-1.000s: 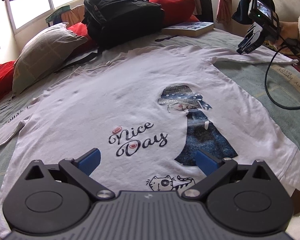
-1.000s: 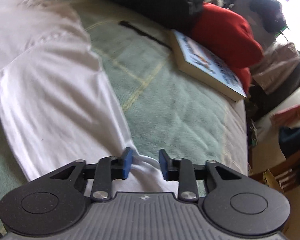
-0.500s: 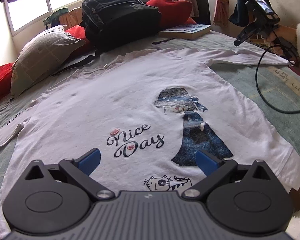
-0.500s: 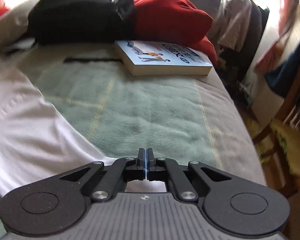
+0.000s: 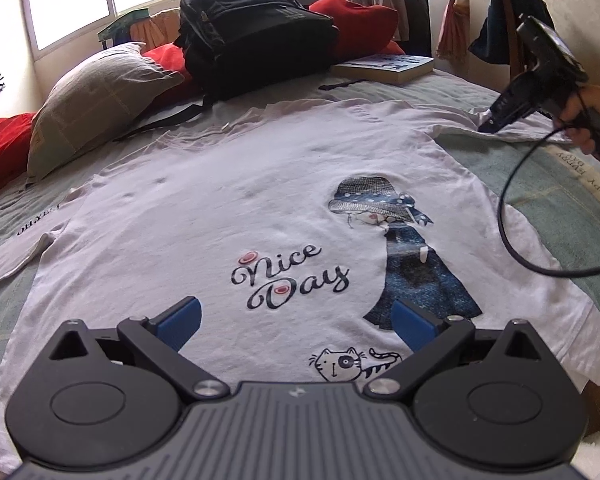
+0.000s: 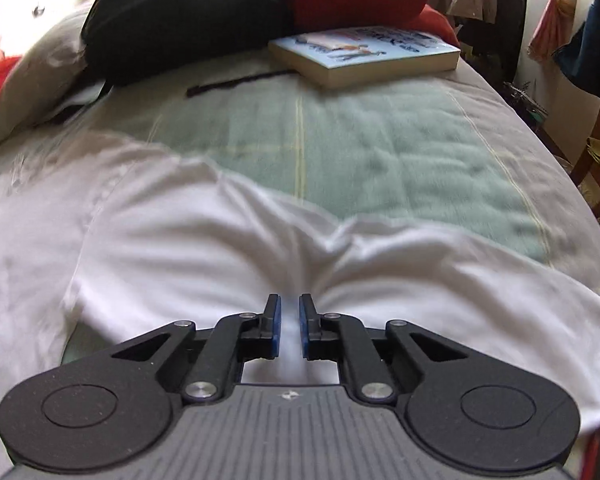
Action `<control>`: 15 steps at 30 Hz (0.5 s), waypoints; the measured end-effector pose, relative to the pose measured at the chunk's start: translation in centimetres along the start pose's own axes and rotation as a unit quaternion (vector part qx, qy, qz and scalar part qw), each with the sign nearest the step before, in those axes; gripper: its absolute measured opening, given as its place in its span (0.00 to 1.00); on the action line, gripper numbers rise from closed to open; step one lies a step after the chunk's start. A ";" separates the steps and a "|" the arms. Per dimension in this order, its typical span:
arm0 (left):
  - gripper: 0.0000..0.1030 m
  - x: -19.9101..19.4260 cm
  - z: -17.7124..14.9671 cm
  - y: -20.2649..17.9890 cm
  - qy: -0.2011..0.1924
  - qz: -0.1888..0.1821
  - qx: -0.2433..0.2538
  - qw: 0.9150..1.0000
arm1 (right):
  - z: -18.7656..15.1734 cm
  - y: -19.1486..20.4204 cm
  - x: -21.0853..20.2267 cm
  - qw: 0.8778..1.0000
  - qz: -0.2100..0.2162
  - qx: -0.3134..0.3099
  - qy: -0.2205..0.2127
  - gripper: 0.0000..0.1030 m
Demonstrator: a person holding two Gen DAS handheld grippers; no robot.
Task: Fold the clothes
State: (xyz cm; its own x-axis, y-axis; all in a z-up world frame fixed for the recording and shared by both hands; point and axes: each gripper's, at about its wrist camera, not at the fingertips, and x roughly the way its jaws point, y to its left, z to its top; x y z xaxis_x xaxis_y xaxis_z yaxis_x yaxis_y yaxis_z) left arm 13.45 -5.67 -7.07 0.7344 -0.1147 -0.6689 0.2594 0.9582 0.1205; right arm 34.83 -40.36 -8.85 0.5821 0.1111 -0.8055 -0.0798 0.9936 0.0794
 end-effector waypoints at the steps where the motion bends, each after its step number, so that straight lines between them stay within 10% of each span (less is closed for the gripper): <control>1: 0.98 0.0 0.0 0.0 0.000 -0.002 0.000 1.000 | 0.1 0.3 -0.4 1.000 -0.006 -0.004 0.006 0.12; 15: 0.98 -1.0 -0.4 1.2 -0.010 0.011 -0.012 1.000 | 5.8 -4.0 3.5 0.987 -0.005 0.159 0.015 0.06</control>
State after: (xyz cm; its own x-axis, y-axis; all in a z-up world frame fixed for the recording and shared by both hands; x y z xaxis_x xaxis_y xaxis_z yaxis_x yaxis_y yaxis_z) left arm 12.78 -4.34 -6.52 0.7528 -0.0988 -0.6508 0.2283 0.9665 0.1174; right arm 41.91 -43.84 -8.61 0.5572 0.1062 -0.8236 0.1865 0.9504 0.2488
